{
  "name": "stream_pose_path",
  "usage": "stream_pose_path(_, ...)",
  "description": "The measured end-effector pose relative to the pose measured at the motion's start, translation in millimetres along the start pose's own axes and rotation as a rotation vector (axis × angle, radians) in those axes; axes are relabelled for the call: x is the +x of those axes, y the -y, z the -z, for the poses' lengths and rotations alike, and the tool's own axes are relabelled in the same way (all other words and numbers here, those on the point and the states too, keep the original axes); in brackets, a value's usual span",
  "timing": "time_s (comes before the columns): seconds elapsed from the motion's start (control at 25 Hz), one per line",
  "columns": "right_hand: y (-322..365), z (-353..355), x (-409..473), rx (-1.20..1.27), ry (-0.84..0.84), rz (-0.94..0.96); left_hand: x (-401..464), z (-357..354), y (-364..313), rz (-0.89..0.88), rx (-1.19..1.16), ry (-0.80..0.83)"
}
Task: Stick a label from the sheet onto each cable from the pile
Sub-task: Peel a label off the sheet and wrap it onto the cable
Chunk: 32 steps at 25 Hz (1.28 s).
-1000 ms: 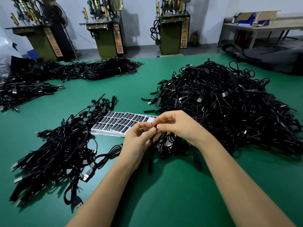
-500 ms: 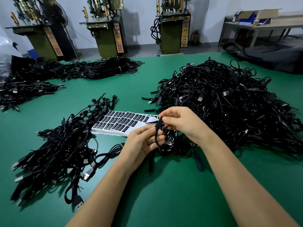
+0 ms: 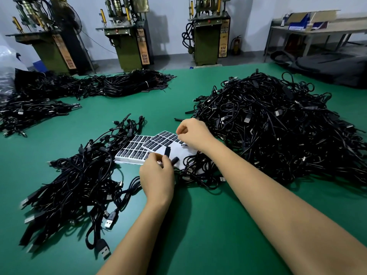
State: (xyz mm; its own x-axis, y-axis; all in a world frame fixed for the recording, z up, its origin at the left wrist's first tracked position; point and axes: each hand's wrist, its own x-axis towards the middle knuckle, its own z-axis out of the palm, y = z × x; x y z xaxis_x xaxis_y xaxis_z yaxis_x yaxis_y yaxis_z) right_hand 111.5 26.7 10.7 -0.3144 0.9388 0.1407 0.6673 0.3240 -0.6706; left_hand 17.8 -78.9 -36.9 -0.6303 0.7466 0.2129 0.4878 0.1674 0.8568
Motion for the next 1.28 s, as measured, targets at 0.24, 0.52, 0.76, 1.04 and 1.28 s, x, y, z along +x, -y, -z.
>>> stream_pose_path(0.24, -2, -33, 26, -0.155, 0.017, -0.112, 2, -6, 6, -0.198, 0.387, 0.088)
stream_pose_path(0.52, 14, -48, 24, -0.248, -0.044, -0.209, -4, -11, 4, -0.263, 0.492, 0.047)
stream_pose_path(0.76, 22, -48, 18, -0.195, -0.087, -0.267, -6, -9, 4, -0.288, 0.505, 0.04)
stream_pose_path(1.04, 19, -48, 19, -0.124, -0.044, -0.308, -7, -11, 3, -0.292, 0.515, 0.038)
stream_pose_path(1.28, 18, -48, 17, -0.252, 0.054, -0.221, -7, -11, 4, -0.278, 0.515, 0.042)
